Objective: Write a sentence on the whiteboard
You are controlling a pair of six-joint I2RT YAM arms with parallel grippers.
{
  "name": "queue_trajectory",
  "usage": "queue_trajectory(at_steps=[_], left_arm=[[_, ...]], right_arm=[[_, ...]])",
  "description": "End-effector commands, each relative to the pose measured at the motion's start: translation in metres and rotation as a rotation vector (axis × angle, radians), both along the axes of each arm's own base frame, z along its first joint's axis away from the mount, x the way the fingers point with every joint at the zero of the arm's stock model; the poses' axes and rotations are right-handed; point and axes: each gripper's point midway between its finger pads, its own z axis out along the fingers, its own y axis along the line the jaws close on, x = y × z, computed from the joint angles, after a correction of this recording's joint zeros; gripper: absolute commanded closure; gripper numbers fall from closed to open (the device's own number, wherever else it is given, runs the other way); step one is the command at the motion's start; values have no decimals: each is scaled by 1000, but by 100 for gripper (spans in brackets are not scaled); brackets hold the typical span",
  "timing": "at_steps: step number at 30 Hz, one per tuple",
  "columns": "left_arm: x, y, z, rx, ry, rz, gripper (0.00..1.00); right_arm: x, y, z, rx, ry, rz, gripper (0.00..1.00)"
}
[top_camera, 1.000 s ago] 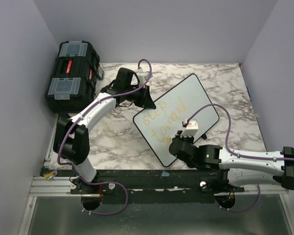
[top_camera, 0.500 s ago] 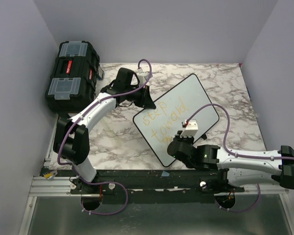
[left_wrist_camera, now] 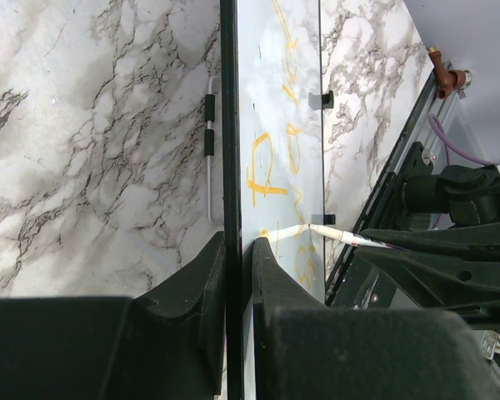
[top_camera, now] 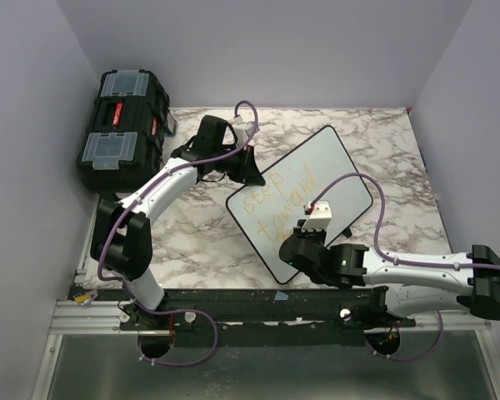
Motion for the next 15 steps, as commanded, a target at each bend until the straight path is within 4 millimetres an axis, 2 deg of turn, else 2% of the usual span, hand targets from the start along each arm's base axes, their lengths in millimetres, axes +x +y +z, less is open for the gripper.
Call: queue_trajectory(at_steps=[1, 15], left_arm=[[-12, -6, -12, 54, -67, -72, 100], [-12, -6, -11, 53, -69, -70, 100]], right_arm=[[-5, 10, -2, 64, 38, 33, 99], [-20, -5, -28, 73, 129, 28, 99]])
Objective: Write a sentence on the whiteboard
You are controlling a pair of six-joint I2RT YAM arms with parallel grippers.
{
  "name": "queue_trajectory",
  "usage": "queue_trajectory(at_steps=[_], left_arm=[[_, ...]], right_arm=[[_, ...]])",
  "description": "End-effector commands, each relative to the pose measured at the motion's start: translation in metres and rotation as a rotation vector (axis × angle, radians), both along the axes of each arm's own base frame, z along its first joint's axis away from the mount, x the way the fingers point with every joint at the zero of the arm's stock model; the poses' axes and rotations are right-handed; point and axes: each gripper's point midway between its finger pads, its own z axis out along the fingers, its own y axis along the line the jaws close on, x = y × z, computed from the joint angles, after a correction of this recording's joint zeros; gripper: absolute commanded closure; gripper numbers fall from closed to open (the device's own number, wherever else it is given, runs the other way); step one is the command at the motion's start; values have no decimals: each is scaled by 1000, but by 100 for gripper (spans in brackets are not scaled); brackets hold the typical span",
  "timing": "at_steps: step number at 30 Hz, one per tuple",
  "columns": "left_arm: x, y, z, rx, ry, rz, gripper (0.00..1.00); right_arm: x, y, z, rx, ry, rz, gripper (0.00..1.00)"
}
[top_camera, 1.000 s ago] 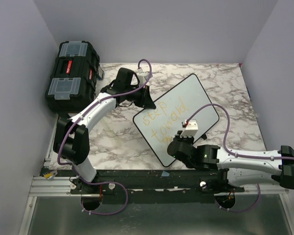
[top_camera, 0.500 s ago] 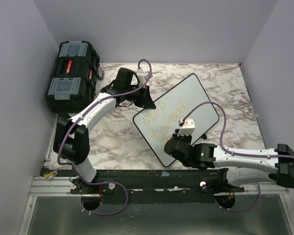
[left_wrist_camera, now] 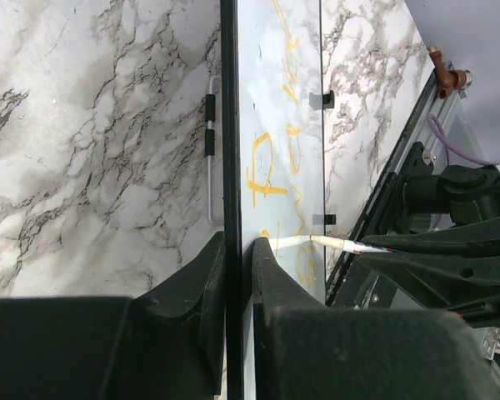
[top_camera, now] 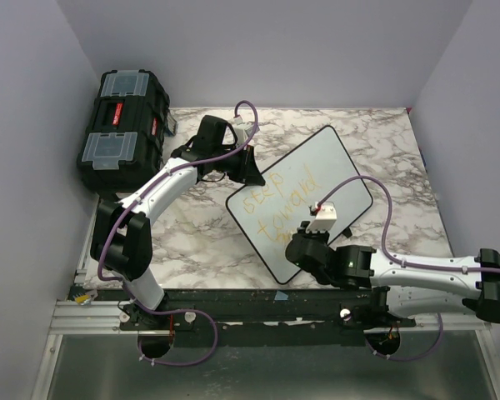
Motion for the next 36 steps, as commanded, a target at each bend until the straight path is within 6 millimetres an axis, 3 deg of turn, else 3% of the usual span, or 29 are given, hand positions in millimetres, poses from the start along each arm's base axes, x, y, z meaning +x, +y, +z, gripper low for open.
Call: queue_trajectory(at_steps=[1, 10, 19, 24, 28, 36], left_arm=[[-12, -6, -11, 53, -68, -69, 100], [-12, -6, -11, 53, -67, -68, 100], [-12, -7, -11, 51, -67, -70, 100], [-14, -6, -11, 52, -68, -71, 100], [-14, -5, -10, 54, -71, -70, 100], [-13, -7, -11, 52, -65, -70, 100]], right_arm=[[-12, -10, -27, -20, 84, -1, 99], [-14, -32, -30, -33, 85, -63, 99], [12, -36, 13, 4, -97, -172, 99], [30, -35, 21, 90, -96, -149, 99], [28, -33, 29, 149, -101, -74, 99], [18, -27, 10, 153, -35, -14, 99]])
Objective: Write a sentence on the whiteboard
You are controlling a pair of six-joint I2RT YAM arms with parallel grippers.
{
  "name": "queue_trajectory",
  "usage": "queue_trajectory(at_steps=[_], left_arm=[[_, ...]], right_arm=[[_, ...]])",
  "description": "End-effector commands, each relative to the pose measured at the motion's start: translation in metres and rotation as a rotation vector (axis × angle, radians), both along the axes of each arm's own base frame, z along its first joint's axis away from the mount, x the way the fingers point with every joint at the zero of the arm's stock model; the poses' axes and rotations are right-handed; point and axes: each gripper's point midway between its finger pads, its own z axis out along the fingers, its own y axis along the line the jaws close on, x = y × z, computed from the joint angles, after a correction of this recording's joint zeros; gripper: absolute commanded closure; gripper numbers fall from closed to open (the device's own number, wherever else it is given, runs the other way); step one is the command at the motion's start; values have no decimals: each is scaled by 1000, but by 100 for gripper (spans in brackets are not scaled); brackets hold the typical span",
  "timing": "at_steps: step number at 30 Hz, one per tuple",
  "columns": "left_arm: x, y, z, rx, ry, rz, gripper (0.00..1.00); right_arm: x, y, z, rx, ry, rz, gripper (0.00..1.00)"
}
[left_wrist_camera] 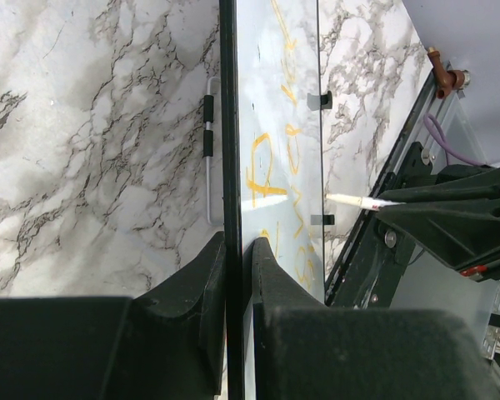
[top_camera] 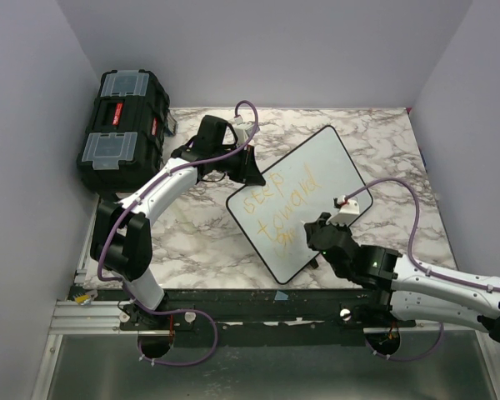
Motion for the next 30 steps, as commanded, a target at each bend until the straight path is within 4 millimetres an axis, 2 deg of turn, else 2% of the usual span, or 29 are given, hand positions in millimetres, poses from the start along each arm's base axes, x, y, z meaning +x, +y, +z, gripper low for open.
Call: queue_trajectory(at_steps=[1, 6, 21, 30], left_arm=[[-13, -6, -12, 55, -63, -68, 100], [-12, -6, -11, 54, -65, -68, 100], [-11, -7, -10, 52, -66, -68, 100], [-11, -7, -11, 53, -65, -66, 100]], right_arm=[[-7, 8, -16, 1, 41, 57, 99], [-7, 8, -25, -14, 57, 55, 99], [1, 12, -27, -31, 55, 54, 99], [-8, 18, -33, -8, 74, 122, 99]])
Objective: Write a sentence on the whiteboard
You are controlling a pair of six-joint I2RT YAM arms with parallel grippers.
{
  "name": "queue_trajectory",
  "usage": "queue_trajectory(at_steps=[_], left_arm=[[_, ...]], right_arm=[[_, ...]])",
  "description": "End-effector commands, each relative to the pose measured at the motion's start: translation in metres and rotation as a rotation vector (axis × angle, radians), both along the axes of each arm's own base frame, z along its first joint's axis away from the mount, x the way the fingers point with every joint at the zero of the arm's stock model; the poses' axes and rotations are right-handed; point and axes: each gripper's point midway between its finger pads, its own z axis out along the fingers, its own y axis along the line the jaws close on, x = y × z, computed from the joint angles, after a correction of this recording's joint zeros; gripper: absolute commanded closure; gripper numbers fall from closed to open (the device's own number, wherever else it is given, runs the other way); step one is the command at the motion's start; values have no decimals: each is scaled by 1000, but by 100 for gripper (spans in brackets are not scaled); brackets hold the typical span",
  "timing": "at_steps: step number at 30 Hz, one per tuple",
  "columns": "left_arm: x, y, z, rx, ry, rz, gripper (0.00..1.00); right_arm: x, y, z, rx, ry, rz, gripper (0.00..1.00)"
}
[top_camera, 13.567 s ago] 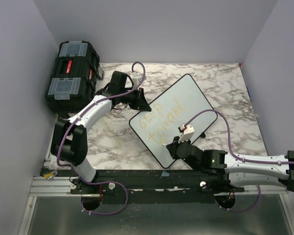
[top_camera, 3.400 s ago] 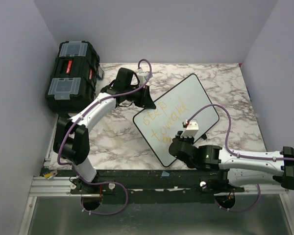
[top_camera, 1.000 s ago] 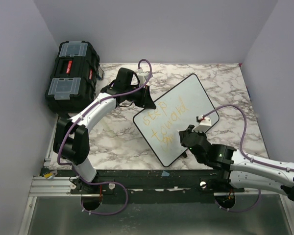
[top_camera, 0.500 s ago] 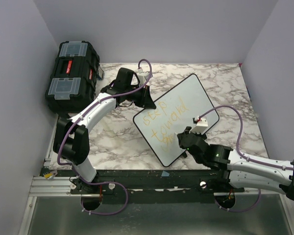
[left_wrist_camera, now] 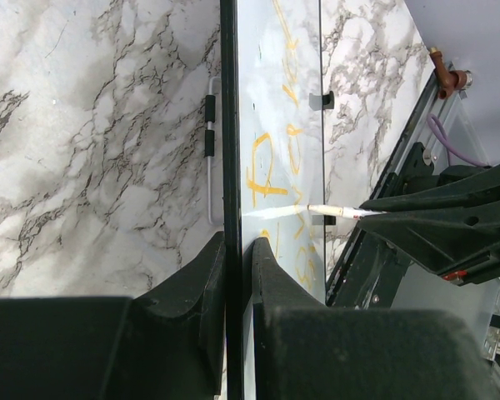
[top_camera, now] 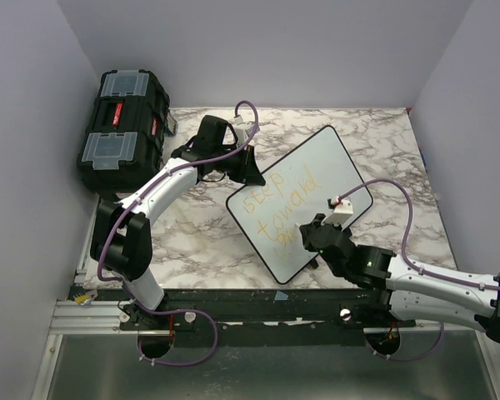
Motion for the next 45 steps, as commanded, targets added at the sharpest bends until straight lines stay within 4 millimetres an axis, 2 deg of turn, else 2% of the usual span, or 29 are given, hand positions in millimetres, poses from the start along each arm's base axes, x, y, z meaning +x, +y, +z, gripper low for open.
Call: queue_trajectory(at_steps=[1, 8, 21, 31, 40, 45], left_arm=[[-12, -7, -10, 50, -66, -70, 100], [-12, -7, -10, 49, -66, -70, 100], [-13, -8, -9, 49, -65, -70, 100], [-13, -8, -9, 49, -67, -71, 100], [-13, -8, -11, 52, -64, -74, 100], [-13, -8, -10, 52, -68, -75, 100]], right_arm=[[-10, 5, -16, 3, 47, 64, 99], [-20, 0, -35, 14, 103, 74, 100], [-33, -17, -45, -14, 182, 38, 99], [-28, -29, -42, -50, 191, -49, 99], [-14, -27, -28, -86, 135, -83, 99], [-9, -19, -21, -93, 115, -70, 99]])
